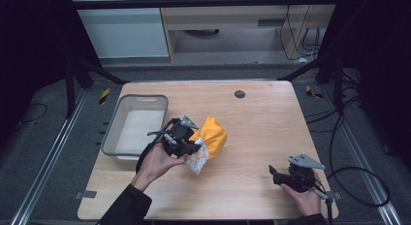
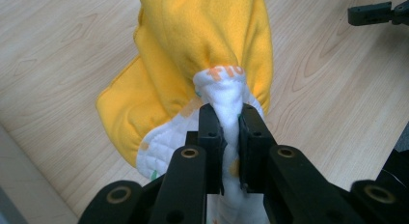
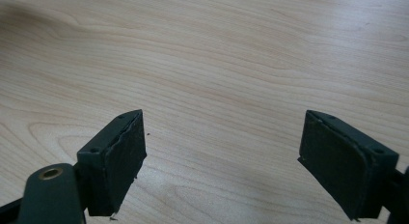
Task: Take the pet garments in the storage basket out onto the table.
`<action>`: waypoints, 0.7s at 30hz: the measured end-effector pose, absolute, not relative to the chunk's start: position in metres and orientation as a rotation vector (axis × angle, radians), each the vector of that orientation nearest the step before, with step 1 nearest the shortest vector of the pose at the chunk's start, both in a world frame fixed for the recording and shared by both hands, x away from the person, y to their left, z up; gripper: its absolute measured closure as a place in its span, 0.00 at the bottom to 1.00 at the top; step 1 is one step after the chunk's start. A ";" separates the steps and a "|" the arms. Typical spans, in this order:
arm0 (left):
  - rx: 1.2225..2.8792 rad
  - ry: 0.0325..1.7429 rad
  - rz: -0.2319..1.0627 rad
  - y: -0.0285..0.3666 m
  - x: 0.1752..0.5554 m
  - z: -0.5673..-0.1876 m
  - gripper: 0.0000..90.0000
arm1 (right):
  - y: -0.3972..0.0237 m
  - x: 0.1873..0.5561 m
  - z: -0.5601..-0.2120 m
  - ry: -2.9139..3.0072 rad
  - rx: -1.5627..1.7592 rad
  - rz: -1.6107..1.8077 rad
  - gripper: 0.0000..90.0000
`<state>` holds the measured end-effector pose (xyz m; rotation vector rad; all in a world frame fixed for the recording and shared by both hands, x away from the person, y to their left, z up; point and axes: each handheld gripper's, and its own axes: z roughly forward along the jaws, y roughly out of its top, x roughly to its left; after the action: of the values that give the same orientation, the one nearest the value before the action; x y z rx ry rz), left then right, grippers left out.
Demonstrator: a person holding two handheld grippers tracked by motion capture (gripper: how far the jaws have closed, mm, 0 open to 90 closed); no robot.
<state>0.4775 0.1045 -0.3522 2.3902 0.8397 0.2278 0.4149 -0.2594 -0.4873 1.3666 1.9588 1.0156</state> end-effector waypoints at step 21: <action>2.438 0.771 0.171 0.067 0.479 -0.379 0.91 | -0.260 0.415 -0.488 1.956 1.364 1.014 0.18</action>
<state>0.4785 0.0670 -0.3786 2.4385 0.7705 0.1710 0.4148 -0.2599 -0.4876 1.3638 1.9560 1.0142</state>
